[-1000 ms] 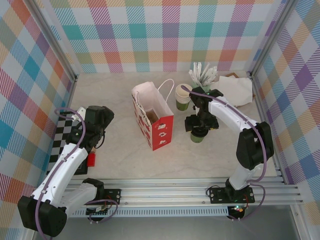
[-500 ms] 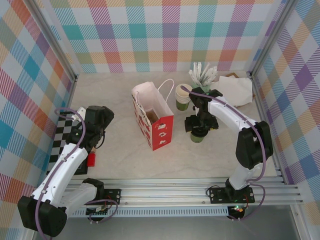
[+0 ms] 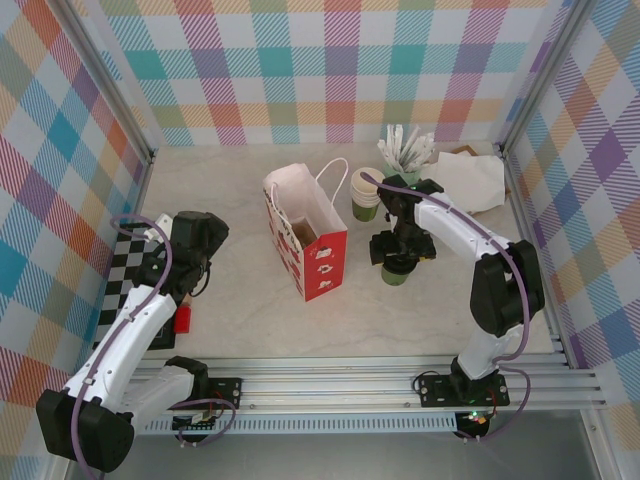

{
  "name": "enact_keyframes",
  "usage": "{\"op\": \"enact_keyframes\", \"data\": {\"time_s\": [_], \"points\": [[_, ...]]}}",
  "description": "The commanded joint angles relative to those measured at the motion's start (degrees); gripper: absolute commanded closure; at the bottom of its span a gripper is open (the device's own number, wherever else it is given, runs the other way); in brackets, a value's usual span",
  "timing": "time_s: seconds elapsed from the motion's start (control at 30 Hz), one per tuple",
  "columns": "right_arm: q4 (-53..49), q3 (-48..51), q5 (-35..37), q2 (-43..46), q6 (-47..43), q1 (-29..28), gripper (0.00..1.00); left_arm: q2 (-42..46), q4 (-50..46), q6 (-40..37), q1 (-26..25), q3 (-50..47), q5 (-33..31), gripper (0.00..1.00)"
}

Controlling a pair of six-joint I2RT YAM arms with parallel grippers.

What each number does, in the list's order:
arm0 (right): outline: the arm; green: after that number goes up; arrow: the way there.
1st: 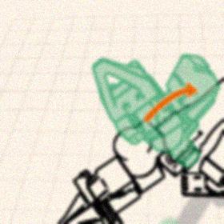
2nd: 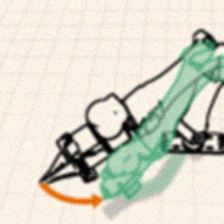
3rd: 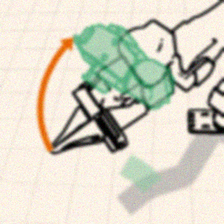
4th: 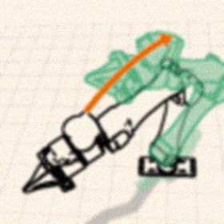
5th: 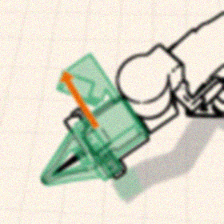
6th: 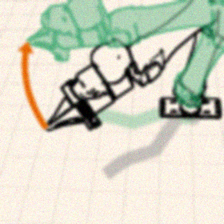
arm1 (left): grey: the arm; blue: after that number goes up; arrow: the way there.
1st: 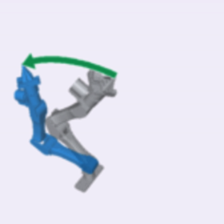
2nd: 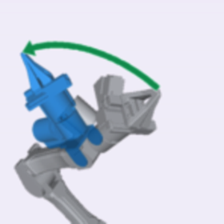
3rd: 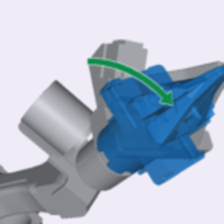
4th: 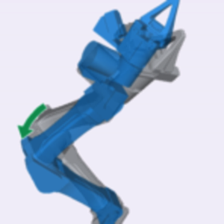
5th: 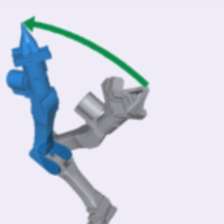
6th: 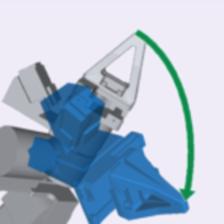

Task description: Pack the takeout coffee

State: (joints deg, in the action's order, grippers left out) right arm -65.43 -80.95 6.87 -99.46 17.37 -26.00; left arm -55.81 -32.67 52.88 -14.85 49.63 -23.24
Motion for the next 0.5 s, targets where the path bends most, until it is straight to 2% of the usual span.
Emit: {"op": "enact_keyframes", "data": {"time_s": [0.0,0.13,0.37,0.47], "points": [[-0.58,0.7,-0.19,-0.05,0.65,-0.47,0.02,-0.23,1.54,-0.85,0.52,-0.67,-0.82,0.0],[-0.3,0.88,-0.18,0.32,0.78,-0.46,0.04,-0.28,1.48,-0.85,0.52,-0.73,-0.68,0.0],[-0.4,1.32,0.15,0.85,0.55,-0.54,0.15,0.32,0.99,-0.93,0.53,-0.83,-1.08,0.0],[-0.69,1.41,0.25,0.94,0.28,-0.54,0.16,0.58,0.94,-0.91,0.53,-0.92,-1.22,0.0]]}}
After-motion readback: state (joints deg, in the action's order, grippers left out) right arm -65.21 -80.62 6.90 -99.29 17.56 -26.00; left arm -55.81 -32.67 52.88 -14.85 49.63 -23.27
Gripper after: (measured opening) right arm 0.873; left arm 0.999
